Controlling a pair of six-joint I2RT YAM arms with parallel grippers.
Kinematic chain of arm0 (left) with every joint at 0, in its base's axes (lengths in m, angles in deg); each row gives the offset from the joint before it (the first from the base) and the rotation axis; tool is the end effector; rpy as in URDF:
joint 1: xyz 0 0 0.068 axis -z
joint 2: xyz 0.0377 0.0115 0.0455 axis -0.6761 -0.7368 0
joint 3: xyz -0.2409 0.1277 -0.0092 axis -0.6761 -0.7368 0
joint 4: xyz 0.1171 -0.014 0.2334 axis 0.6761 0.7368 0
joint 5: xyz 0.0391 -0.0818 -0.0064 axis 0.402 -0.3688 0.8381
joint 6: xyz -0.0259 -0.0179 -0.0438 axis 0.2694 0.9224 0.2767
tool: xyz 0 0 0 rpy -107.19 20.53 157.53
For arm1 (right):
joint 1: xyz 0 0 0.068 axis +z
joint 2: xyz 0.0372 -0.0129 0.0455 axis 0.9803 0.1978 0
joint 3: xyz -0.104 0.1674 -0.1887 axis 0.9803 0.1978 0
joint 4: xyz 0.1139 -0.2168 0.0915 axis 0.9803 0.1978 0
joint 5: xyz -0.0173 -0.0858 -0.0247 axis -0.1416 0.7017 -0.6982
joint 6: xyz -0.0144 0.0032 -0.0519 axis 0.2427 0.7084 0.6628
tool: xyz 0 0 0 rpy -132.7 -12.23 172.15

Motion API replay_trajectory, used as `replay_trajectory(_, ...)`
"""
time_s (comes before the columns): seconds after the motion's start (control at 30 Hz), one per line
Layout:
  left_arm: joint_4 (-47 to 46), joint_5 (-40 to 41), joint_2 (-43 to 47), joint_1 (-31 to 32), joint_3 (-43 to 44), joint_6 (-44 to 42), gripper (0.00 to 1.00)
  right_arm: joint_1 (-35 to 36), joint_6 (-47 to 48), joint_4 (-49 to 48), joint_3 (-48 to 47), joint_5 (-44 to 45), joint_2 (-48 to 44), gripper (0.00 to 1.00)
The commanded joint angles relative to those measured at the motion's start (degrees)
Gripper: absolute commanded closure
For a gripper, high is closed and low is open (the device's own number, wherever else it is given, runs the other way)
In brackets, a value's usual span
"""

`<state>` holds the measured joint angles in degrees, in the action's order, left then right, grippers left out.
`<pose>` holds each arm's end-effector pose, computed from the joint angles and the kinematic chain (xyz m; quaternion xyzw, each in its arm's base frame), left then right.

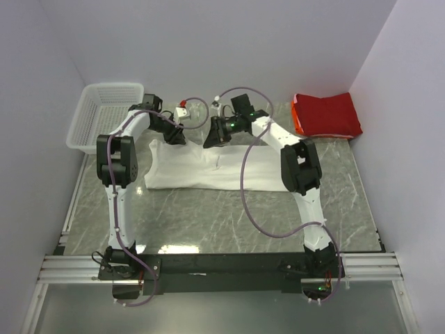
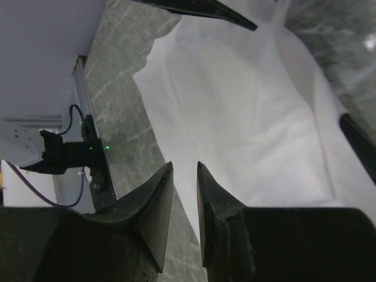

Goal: Fold and stack the t-shirts
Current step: Fold the tshirt

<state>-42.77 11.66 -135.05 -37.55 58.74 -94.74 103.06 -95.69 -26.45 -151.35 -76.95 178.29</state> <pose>0.4844 -0.0686 0.1788 0.5214 0.7321 -0.2803 0.3370 0.4571 0.2399 0.2144 -0.2708 0.7969 0.5062 0.1880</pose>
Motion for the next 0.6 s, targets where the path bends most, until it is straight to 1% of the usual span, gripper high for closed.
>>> replay_trajectory(0.0,2.3,-1.0,0.2,-0.2,1.6,-4.1,0.62,1.3,-6.9,-8.8,-3.0,-1.9,0.8,0.69)
replay_trajectory(0.1,1.0,-1.2,0.6,-0.3,1.0,-3.5,0.72,2.5,-7.4,-9.3,-3.6,-0.3,2.5,0.69)
replay_trajectory(0.13,0.3,-1.4,1.0,-0.4,0.6,-3.0,0.78,2.9,-7.5,-9.4,-3.6,0.3,3.0,0.69)
replay_trajectory(0.2,-0.6,-1.3,1.9,-0.4,-0.9,-2.7,0.84,3.2,-7.5,-9.2,-3.8,3.0,4.3,0.70)
replay_trajectory(0.23,-1.0,-1.1,2.8,-0.3,-1.3,-2.7,0.89,3.3,-7.1,-8.9,-3.9,3.8,4.6,0.70)
replay_trajectory(0.3,-1.3,-0.8,3.8,-0.3,-2.3,-1.9,0.93,3.2,-5.8,-6.9,-4.5,6.7,5.4,0.71)
replay_trajectory(0.37,-0.7,-0.6,4.2,-0.3,-2.6,-1.3,1.00,3.3,-3.3,-5.2,-5.2,8.4,6.1,0.71)
replay_trajectory(0.5,-0.2,-0.1,5.0,-0.2,-3.8,-0.4,1.00,3.2,-0.6,-2.5,-5.6,10.5,7.0,0.72)
replay_trajectory(0.57,-1.9,0.0,5.9,-0.2,-5.1,0.8,1.00,3.2,0.4,-1.9,-5.5,10.7,7.4,0.73)
